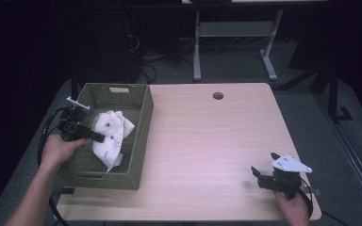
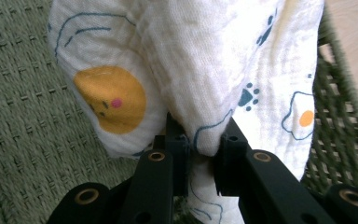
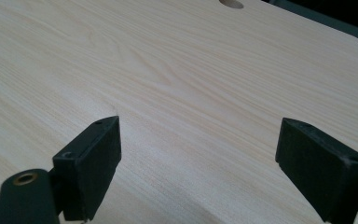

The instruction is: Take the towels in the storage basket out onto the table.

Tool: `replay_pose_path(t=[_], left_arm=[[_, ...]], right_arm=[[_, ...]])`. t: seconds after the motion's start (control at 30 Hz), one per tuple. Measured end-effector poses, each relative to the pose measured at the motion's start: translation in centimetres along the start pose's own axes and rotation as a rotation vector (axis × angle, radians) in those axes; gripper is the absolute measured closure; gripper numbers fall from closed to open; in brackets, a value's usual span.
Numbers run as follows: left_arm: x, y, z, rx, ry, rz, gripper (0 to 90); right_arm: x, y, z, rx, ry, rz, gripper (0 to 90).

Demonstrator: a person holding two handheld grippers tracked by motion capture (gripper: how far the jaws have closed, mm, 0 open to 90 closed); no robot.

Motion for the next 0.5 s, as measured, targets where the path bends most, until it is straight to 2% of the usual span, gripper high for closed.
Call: replay_pose_path(t=[0.33, 0.37, 0.5], left_arm=[[-0.8, -0.6, 2.4, -0.032, 0.001, -0.019, 77.9], [-1.2, -0.9, 2.9, -0.049, 0.022, -0.021, 77.9], [-1.7, -1.3, 3.6, -0.061, 0.037, -0.025, 77.9]], right_arm=[[0.0, 0.0, 0.0, -0.003, 0.002, -0.001, 13.7], [0.0, 0.0, 0.0, -0.004, 0.002, -0.001, 13.8], [0.0, 0.0, 0.0, -0.003, 0.002, 0.000, 13.7]])
Point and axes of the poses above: each handheld gripper's, and its own axes: z roughly backward along the jaws, y roughly out of its underside, x roughly to its left, the point moved 8 cm from there along -z, roughly forward along the jaws, and after that the axes turned 7 degrees about -z, right-handed, at the moved point
